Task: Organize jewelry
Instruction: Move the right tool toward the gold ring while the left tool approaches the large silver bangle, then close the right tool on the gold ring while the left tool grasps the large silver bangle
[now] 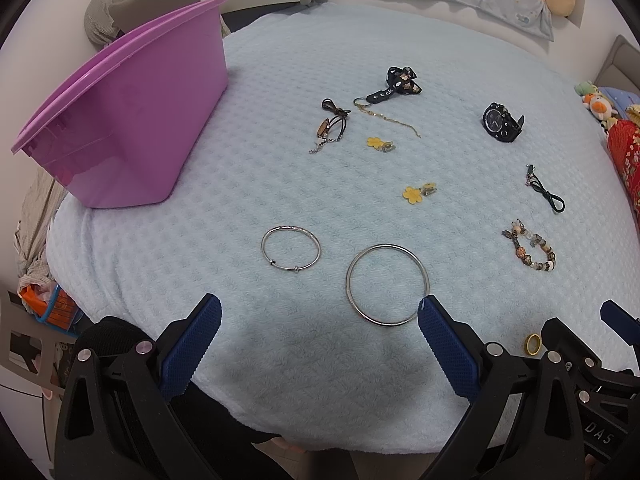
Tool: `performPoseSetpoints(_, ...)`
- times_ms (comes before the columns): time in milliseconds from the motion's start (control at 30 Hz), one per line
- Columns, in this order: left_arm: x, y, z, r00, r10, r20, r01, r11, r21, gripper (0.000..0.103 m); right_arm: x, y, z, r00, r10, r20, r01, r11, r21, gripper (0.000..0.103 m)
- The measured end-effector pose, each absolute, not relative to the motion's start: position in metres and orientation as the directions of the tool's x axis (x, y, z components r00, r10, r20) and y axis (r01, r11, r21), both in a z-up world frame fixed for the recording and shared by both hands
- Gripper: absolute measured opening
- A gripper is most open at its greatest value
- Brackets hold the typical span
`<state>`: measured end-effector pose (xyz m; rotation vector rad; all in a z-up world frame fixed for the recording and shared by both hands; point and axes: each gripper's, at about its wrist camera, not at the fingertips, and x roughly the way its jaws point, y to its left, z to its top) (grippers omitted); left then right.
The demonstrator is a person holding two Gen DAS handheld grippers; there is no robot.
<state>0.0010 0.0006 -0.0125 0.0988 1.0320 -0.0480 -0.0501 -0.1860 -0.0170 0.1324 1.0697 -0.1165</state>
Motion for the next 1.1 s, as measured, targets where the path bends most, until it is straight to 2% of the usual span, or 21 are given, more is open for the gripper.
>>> performPoseSetpoints(667, -0.013, 0.034, -0.038, 0.499, -0.061, -0.865, 0.121, 0.993, 0.000, 0.097, -0.090, -0.228, -0.063, 0.395, 0.025, -0.918, 0.230, 0.965, 0.125, 0.094)
performPoseSetpoints(1100, -0.007, 0.013, -0.060, 0.492, -0.109, -0.864, 0.169, 0.985, -0.028, 0.097, -0.080, -0.219, -0.079, 0.393, 0.036, -0.919, 0.190, 0.975, 0.120, 0.094)
